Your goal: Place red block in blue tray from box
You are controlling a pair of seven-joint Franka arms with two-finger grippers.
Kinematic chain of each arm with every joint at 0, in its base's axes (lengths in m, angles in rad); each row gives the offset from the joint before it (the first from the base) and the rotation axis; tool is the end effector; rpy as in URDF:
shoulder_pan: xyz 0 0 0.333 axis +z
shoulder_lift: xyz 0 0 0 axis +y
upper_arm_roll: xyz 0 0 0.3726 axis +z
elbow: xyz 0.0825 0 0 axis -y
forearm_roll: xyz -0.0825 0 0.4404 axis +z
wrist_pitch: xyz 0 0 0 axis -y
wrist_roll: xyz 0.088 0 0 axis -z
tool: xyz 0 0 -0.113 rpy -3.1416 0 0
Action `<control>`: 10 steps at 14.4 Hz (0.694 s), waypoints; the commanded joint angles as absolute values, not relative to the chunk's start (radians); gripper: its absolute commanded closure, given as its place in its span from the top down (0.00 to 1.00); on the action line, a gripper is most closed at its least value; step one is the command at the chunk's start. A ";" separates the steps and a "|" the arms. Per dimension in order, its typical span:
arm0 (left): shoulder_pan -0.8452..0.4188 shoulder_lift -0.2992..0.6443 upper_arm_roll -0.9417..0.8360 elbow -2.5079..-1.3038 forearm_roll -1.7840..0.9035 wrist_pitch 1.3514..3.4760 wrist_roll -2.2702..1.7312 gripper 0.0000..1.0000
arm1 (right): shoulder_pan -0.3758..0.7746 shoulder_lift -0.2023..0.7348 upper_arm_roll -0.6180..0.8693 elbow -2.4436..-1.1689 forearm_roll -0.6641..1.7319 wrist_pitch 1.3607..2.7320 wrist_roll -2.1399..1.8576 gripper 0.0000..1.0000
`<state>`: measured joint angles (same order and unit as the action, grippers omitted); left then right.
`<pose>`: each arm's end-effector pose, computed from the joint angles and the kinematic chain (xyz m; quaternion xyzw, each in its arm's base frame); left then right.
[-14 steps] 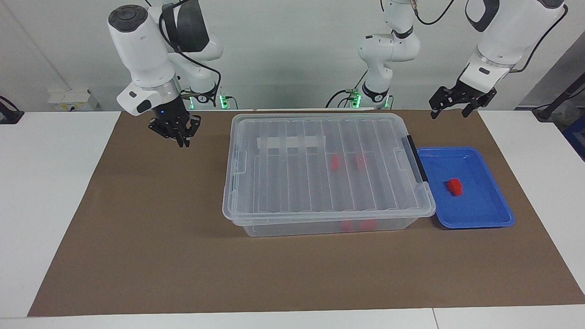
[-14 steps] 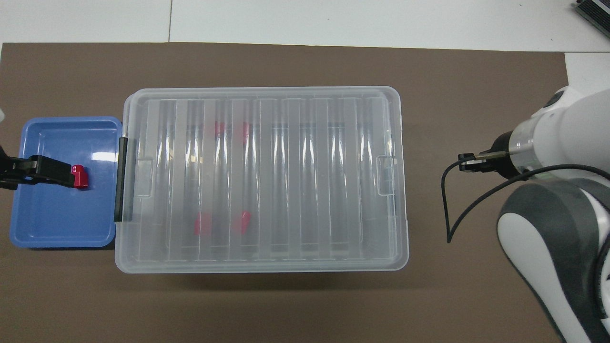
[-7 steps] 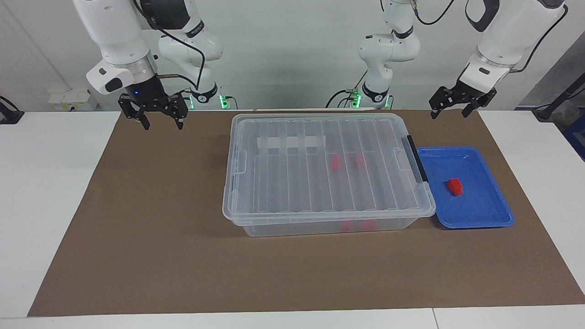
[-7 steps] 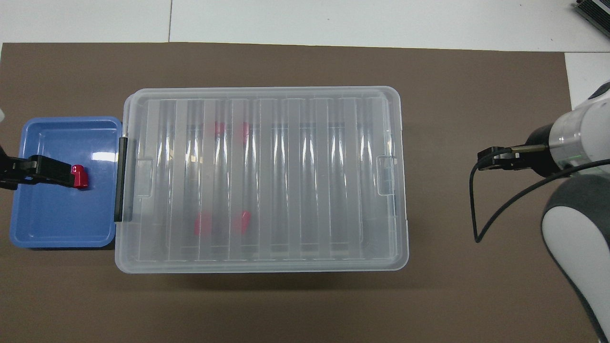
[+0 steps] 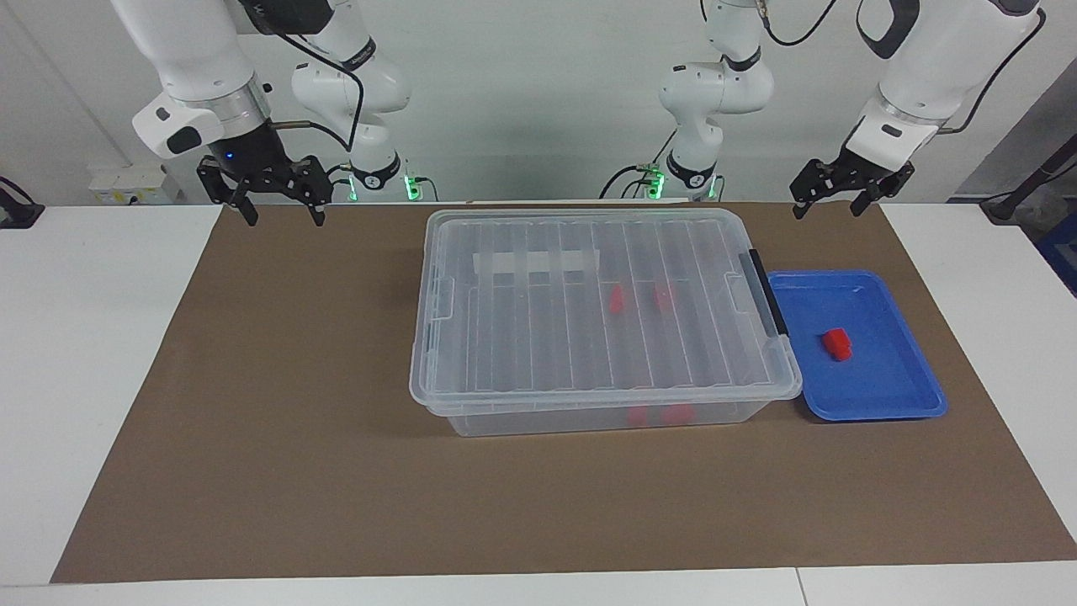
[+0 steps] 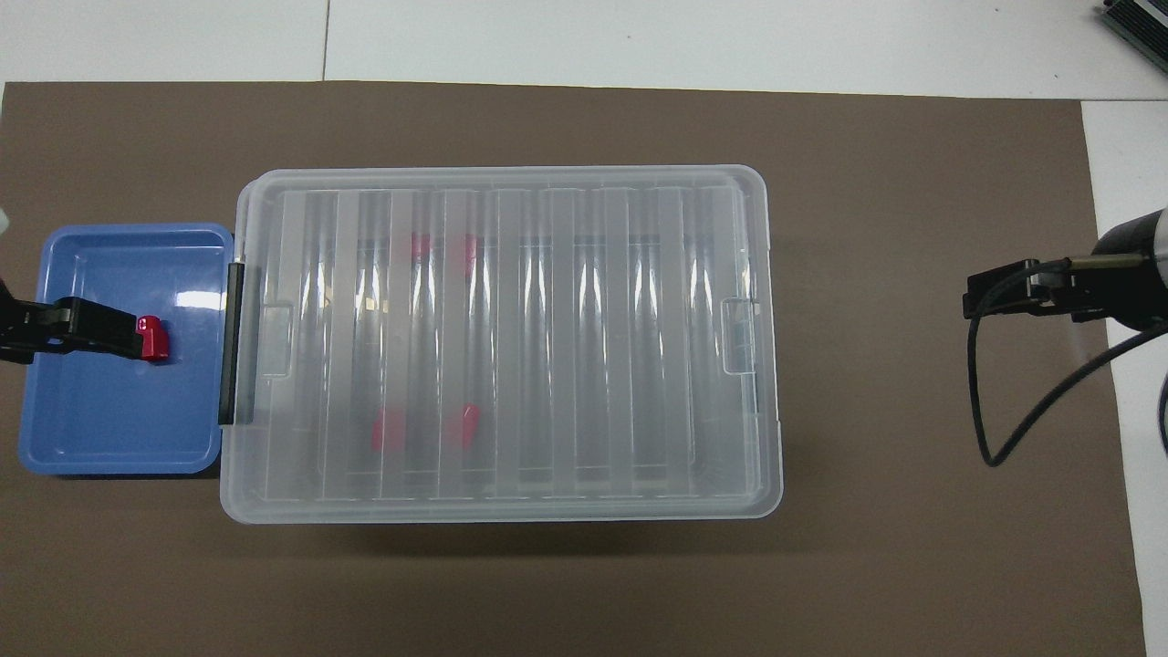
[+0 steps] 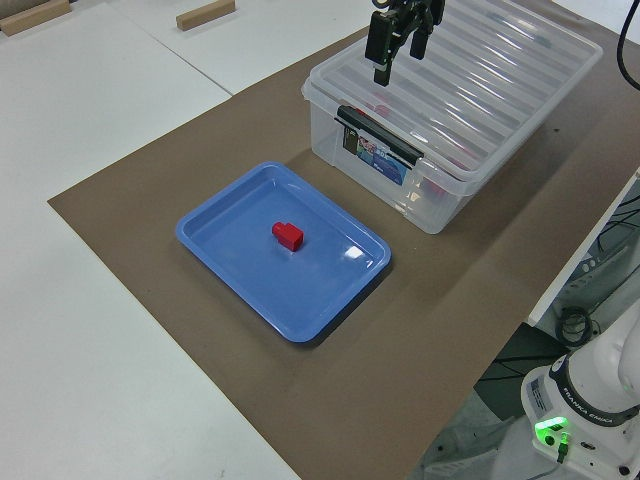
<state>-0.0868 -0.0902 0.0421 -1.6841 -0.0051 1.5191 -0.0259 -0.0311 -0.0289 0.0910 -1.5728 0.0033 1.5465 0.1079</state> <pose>0.5696 -0.0249 0.6645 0.9992 -0.0096 -0.0376 0.0031 0.5969 0.0371 0.6893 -0.9997 0.0240 -0.0012 0.0004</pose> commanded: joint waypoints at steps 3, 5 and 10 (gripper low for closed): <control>-0.084 -0.100 0.044 -1.687 -0.020 1.506 -0.035 1.00 | -0.037 -0.014 0.103 -1.554 -0.049 1.523 0.120 1.00; -0.084 -0.100 0.044 -1.687 -0.020 1.506 -0.034 1.00 | -0.041 -0.014 0.101 -1.554 -0.041 1.526 0.118 1.00; -0.084 -0.100 0.046 -1.687 -0.020 1.506 -0.035 1.00 | -0.046 -0.020 0.101 -1.571 -0.006 1.525 0.127 1.00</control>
